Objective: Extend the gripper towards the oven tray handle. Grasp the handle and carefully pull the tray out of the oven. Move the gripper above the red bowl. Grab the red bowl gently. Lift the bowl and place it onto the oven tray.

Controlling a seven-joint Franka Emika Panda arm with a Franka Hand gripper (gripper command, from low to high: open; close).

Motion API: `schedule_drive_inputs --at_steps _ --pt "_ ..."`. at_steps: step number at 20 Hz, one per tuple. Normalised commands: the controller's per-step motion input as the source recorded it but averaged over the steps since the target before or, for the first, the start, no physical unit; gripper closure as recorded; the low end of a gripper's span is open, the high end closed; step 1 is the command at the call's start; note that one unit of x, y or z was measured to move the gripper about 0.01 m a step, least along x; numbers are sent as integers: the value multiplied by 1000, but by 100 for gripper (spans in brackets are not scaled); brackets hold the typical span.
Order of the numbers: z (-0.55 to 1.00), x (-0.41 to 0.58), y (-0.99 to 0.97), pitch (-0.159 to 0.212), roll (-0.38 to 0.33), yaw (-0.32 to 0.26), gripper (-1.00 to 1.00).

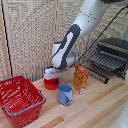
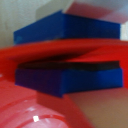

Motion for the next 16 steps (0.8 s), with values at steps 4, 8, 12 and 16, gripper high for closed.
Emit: schedule_drive_inputs --at_steps 4,8,12,16 --pt "341 109 17 -25 0 -263 100" --pt "643 77 -3 -2 0 -264 100" --pt "790 109 -8 0 0 -230 100" --pt "757 89 -8 0 0 -227 100"
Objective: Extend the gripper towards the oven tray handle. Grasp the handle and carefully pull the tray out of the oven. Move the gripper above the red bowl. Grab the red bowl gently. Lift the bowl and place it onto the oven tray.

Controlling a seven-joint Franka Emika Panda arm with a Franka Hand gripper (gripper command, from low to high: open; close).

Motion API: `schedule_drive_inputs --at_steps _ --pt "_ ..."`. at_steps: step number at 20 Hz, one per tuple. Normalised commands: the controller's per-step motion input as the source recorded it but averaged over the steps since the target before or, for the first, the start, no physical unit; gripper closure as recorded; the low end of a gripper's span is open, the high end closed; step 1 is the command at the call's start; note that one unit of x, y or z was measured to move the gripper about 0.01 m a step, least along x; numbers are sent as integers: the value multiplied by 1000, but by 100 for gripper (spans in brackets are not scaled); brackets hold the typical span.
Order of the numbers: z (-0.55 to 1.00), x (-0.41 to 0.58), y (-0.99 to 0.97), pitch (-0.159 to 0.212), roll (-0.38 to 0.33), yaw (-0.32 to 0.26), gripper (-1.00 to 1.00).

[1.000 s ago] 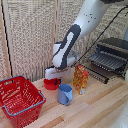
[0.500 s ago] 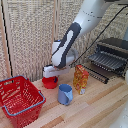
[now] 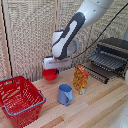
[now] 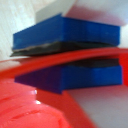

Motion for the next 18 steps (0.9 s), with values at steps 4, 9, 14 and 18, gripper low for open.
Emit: schedule_drive_inputs --at_steps 4,9,14,18 --pt "914 19 -9 0 0 -196 100" --pt "956 10 -59 0 0 -166 100" --pt "915 27 -59 0 0 -183 100" --pt "797 46 -264 4 0 -170 100"
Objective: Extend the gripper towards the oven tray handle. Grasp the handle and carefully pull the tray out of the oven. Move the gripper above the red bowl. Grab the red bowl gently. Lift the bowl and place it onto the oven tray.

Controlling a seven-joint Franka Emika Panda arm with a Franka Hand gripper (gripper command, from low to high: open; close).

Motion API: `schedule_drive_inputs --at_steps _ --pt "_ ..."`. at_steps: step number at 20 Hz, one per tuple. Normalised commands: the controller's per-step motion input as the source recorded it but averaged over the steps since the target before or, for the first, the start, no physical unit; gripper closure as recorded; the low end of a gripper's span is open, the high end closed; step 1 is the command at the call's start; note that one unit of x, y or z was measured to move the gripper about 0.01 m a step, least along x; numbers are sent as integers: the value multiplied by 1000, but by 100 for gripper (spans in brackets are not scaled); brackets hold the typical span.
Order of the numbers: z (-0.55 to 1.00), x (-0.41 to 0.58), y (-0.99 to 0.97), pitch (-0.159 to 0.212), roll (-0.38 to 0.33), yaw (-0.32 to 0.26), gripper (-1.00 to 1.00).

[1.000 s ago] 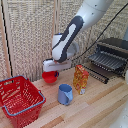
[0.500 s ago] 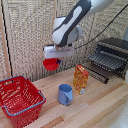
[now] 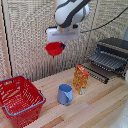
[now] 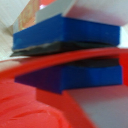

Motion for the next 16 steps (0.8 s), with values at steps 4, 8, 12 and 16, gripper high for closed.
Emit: schedule_drive_inputs --at_steps 4,8,12,16 --pt "561 0 -639 33 26 -150 100" --pt "265 0 -804 13 54 -95 100" --pt "204 -54 -900 42 35 -78 100" --pt "116 -95 -953 43 37 -61 100"
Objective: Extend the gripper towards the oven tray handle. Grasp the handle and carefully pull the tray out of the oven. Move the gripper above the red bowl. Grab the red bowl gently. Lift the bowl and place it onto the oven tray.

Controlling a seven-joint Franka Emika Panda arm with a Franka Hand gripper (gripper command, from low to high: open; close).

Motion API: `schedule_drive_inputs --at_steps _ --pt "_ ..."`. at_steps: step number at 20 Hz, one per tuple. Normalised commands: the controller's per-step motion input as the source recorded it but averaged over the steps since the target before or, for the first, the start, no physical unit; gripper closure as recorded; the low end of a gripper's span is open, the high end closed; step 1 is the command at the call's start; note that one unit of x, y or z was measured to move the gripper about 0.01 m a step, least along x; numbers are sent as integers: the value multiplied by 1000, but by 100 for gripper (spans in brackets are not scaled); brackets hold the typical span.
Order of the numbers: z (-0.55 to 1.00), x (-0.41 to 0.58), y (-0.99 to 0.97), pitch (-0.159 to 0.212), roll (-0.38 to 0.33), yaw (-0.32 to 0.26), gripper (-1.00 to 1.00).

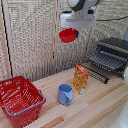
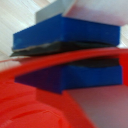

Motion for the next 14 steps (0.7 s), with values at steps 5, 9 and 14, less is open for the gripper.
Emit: schedule_drive_inputs --at_steps 5,9,14 --pt "73 -129 -946 45 27 -70 100" --pt "1 -92 -927 12 11 -88 100" --pt "-41 -13 -972 0 29 -62 100"
